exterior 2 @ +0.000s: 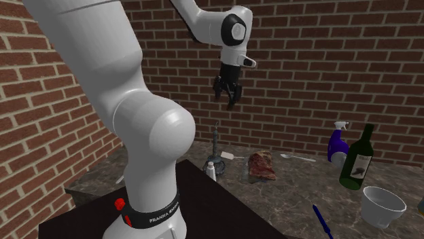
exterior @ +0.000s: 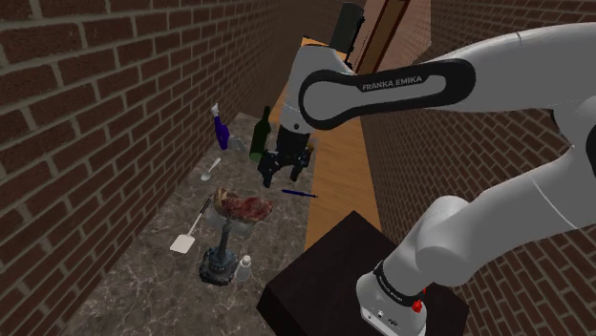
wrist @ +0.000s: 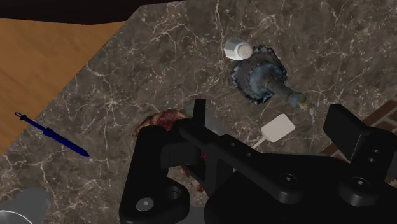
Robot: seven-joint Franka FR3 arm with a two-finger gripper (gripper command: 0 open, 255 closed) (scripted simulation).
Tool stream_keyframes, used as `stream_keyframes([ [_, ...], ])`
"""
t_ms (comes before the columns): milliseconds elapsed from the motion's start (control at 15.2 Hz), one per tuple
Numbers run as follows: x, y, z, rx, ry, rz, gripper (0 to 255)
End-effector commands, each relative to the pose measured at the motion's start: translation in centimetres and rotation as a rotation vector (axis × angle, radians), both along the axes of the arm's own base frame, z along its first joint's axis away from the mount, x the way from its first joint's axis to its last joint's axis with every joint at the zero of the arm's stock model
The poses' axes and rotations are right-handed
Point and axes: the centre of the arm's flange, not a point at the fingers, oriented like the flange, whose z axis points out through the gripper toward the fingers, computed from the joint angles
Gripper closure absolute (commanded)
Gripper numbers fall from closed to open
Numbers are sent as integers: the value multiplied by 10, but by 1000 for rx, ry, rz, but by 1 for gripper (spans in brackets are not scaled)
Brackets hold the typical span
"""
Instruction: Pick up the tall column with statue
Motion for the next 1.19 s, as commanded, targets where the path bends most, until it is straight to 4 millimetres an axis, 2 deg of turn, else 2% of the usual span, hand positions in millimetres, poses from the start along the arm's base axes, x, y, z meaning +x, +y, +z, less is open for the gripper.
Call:
stream_keyframes([
  [0, 11, 17, -17, 7, 5, -8, 0],
  [660, 62, 99, -105, 38, 35, -43, 0],
  [1122, 63, 100, -138, 38, 35, -43, 0],
])
